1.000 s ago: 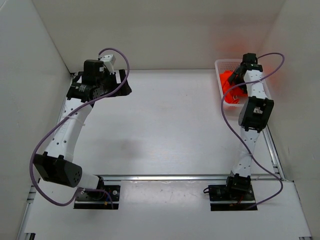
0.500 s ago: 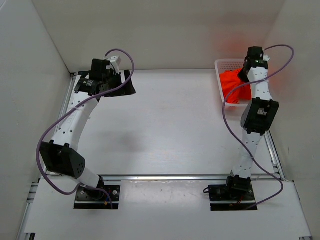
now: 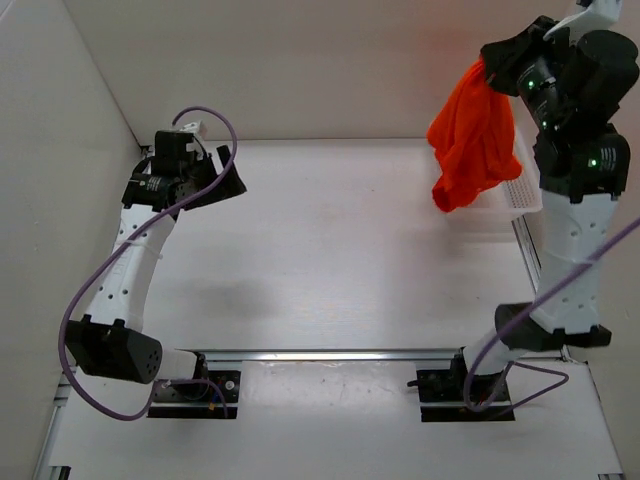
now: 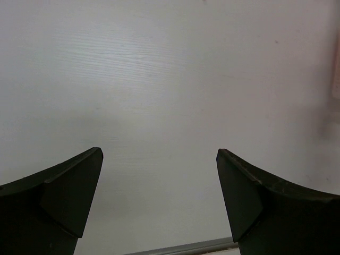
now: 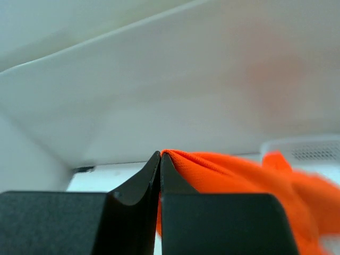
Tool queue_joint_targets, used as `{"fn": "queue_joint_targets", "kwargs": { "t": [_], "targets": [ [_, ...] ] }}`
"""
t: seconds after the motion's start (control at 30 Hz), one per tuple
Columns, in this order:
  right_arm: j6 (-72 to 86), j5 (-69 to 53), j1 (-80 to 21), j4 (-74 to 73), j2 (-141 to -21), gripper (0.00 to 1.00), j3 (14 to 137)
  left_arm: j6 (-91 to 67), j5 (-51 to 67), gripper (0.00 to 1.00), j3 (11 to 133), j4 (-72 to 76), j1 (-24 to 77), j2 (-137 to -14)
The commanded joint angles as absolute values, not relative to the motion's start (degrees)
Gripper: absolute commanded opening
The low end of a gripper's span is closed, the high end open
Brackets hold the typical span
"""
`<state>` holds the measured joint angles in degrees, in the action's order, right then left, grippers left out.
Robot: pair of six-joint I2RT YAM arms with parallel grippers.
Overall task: Fold and stack the shorts
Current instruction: Move the shorts to the center of the board, then flatten the shorts out
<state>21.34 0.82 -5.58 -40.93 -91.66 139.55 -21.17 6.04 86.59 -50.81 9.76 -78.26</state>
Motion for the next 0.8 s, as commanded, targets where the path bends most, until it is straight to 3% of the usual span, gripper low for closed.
{"fn": "queue_joint_targets", "kwargs": {
  "t": [0.0,0.17,0.2,0.23,0.3,0.37,0.4,0.47,0.5,0.57,0.6,0.67,0.73,0.77],
  "targets": [
    [19.51,-5.44,-10.27,-41.04,-89.83,0.00,131.62,-23.73,-1.39,1.00,86.48,-55.89,7.65,-78.13],
    [21.26,-4.92,-24.15,-41.04,-85.79,0.02,109.82,-24.87,-5.62,1.00,88.85,-59.67,5.55,-78.75],
    [21.27,-5.70,-26.61,-40.35,-85.78,0.12,105.77,-24.87,-5.62,1.00,88.86,-59.68,5.02,-78.75],
    [21.88,-6.32,-31.59,-40.34,-86.56,0.49,99.21,-24.87,-5.10,1.00,89.47,-59.68,5.01,-78.23],
    [21.27,-3.98,-35.84,-42.00,-87.10,0.82,95.46,-25.40,-4.23,1.00,90.08,-59.68,4.31,-77.61],
    [24.16,1.05,-37.27,-42.89,-85.62,0.95,90.63,-24.70,-2.82,1.00,90.09,-59.68,4.31,-77.08],
    [25.39,1.92,-35.87,-42.89,-84.13,0.97,88.53,-23.48,-1.86,1.00,90.09,-59.68,4.31,-76.38],
    [28.46,-1.04,-28.59,-41.40,-78.94,0.97,82.31,-22.59,-0.43,1.00,89.48,-59.68,5.70,-76.38],
    [29.09,-2.53,-25.78,-41.40,-77.45,0.92,80.53,-22.59,-0.44,0.96,88.78,-60.29,7.80,-76.38],
    [29.09,-5.61,-19.18,-41.40,-73.75,0.52,75.88,-22.59,1.74,0.83,86.85,-60.29,9.92,-77.69],
    [29.09,-6.32,-17.59,-42.09,-71.91,0.35,74.46,-23.28,3.50,0.57,83.27,-59.16,12.54,-77.70],
    [29.09,-8.60,-14.68,-42.71,-70.76,0.14,69.99,-25.30,8.67,0.29,78.51,-56.18,15.89,-77.09],
    [29.09,-11.93,-14.68,-42.71,-69.53,0.14,66.64,-28.37,11.68,0.20,71.50,-50.57,21.06,-77.08],
    [29.96,-12.82,-15.55,-42.11,-69.52,0.27,63.31,-29.26,11.69,0.20,69.72,-49.32,22.57,-77.60]
  ]
}}
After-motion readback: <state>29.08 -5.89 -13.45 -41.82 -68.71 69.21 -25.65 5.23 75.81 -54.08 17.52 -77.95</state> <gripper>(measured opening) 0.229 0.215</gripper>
